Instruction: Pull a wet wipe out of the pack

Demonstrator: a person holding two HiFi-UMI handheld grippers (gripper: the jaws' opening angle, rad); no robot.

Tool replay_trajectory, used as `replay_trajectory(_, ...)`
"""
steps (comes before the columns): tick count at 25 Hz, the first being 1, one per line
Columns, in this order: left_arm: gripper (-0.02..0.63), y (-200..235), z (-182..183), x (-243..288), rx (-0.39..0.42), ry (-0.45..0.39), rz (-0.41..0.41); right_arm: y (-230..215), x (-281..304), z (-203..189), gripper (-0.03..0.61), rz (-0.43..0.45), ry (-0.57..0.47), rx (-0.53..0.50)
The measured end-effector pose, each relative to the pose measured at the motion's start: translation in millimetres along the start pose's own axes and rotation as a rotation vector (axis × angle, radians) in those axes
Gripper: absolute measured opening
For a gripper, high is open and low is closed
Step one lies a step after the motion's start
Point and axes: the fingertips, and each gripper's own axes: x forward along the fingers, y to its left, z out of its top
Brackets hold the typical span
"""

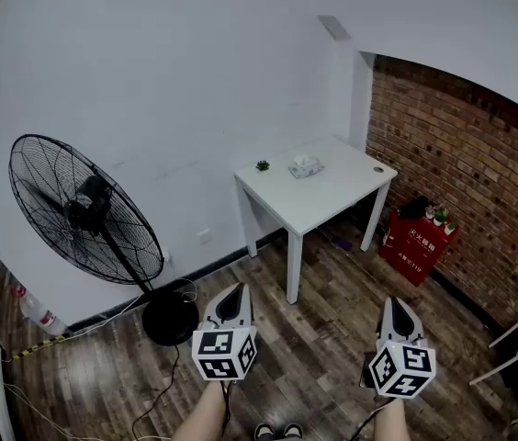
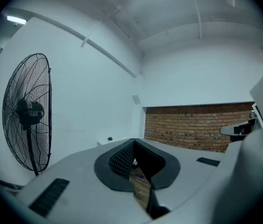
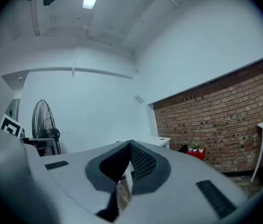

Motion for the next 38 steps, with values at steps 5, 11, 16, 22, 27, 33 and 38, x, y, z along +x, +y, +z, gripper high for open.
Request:
replay_trajectory(5, 0.003, 3, 0, 2, -0.005, -0.003, 0.001, 3, 2, 0, 0.0, -0.001, 0.001, -0.005)
replay_trajectory(11, 0.003, 12, -4, 2, -0.023, -0.004, -0.008, 15, 4, -4, 0.0, 0.019, -0.001, 0.001)
replay_trajectory(16, 0.003, 16, -6, 5, -0.041, -0.009, -0.023, 22, 6, -3, 0.002, 0.018, -0.007, 0.0)
replay_trajectory(22, 0.003, 18, -8, 8, -0.043, -0.004, -0.032, 23, 9, -2, 0.014, -0.002, -0.014, -0.009)
replay_trajectory(27, 0.003, 23, -9, 7, -0.049, -0.002, -0.035, 25, 8, -3, 0.067, -0.003, -0.017, 0.0)
replay_trajectory(33, 0.003, 21, -10, 10, -0.045, 0.0, -0.039, 21, 10, -5, 0.097, -0.007, -0.013, 0.007)
replay_trajectory(38, 0.003, 20, -12, 13, -0.04, 0.005, -0.047, 20, 11, -7, 0.129, -0.012, -0.011, 0.01)
